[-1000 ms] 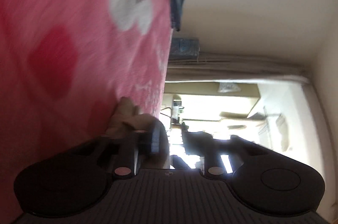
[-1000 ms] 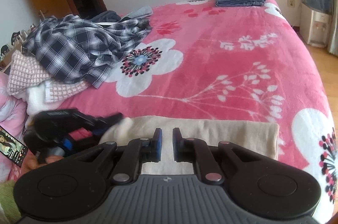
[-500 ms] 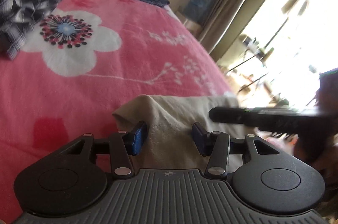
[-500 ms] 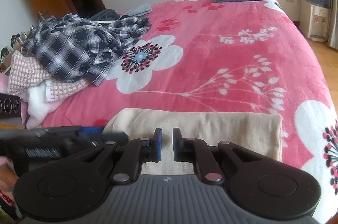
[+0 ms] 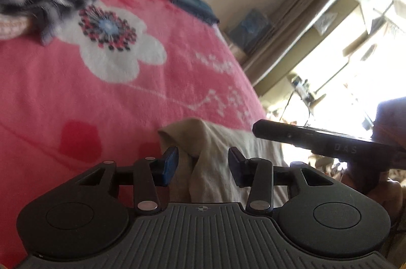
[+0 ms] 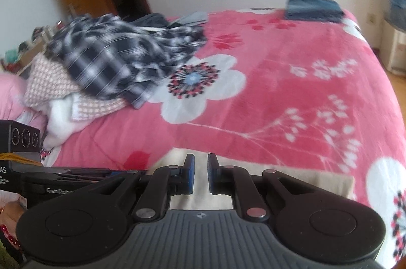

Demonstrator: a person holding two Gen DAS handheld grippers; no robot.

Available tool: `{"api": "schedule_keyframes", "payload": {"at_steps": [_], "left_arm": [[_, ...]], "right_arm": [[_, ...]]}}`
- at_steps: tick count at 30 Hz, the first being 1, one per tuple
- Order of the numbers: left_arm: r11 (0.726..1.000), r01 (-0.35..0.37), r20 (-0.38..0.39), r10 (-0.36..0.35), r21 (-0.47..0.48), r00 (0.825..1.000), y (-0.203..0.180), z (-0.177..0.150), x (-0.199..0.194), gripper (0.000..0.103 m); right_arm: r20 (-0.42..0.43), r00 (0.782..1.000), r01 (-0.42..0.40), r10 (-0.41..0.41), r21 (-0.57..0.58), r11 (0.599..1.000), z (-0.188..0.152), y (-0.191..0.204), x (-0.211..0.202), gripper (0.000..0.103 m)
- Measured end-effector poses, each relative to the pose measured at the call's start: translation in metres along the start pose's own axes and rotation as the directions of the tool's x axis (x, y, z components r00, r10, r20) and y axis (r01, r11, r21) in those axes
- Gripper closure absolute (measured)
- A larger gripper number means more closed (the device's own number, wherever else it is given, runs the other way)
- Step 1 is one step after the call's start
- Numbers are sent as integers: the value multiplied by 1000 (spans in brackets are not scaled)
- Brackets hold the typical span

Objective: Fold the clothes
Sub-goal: 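Lower the right gripper onto the trouser edge and close it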

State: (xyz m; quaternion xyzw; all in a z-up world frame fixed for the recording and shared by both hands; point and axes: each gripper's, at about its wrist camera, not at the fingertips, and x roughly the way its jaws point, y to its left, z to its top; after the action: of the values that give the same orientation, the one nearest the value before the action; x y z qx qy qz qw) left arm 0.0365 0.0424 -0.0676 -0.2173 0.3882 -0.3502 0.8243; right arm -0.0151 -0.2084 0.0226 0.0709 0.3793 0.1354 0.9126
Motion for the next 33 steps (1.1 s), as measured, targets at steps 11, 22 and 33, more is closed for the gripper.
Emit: {"api": "schedule_keyframes", "payload": {"at_steps": [11, 22, 33], "left_arm": [[977, -131, 29, 138, -167, 990, 49, 18, 5, 60], [979, -148, 63, 158, -142, 985, 45, 12, -2, 57], [984, -132, 88, 143, -124, 986, 40, 5, -8, 52]], "right_arm": [[-96, 994, -64, 54, -95, 993, 0, 37, 16, 85], [-121, 982, 74, -144, -457, 886, -31, 111, 30, 47], [-108, 970, 143, -220, -476, 868, -50, 106, 32, 94]]}}
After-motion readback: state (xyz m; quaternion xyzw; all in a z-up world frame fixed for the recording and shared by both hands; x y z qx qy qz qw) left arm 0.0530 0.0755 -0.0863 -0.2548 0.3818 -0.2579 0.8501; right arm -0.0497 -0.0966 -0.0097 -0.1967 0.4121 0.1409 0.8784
